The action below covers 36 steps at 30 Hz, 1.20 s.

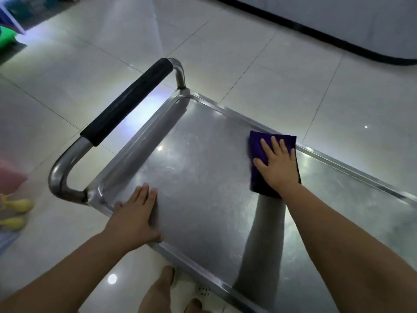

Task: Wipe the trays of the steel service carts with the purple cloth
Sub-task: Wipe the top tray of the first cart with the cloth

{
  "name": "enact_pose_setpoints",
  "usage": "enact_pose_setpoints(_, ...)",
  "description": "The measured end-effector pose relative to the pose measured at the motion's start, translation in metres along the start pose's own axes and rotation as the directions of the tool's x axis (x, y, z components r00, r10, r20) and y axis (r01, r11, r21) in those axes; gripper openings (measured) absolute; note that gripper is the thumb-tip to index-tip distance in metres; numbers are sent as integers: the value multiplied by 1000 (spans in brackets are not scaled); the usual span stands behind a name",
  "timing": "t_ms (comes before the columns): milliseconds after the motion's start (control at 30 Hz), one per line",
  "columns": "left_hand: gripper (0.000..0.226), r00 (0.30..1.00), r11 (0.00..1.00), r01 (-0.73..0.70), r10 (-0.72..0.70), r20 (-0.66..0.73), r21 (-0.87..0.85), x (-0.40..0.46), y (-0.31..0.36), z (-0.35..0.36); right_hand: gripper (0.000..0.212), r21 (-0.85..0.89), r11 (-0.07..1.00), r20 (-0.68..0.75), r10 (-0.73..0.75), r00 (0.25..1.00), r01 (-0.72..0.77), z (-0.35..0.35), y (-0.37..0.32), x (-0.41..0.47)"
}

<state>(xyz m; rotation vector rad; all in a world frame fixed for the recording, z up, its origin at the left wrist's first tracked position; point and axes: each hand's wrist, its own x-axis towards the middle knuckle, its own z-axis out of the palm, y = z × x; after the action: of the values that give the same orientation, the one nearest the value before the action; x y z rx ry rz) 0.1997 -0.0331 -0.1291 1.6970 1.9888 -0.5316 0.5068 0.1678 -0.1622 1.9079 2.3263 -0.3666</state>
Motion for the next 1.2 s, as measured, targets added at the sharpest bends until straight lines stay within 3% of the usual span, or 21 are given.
enact_pose_setpoints(133,118,1000,1000,-1,1,12,9,-3,10,4,64,26,988,4,150,989,-150,0,32,-23)
enact_pose_setpoints(300,119,1000,1000,5,-5,16,12,-7,11,8,65,25,968,3,249,968,-249,15,6,-53)
enact_pose_setpoints(567,118,1000,999,-17,17,15,28,-5,5,12,67,-9,1000,23,10,1000,-10,40,-91,-104)
enact_pose_setpoints(800,123,1000,1000,-17,17,-7,7,-6,2,19,66,-35,969,87,-242,966,246,64,-161,-158)
enact_pose_setpoints(1067,116,1000,1000,-9,9,-11,29,-13,9,16,64,14,947,99,-320,942,320,56,-116,-164)
enact_pose_setpoints(1200,95,997,973,6,11,-75,231,-22,48,9,63,8,961,90,-275,957,275,49,-68,-160)
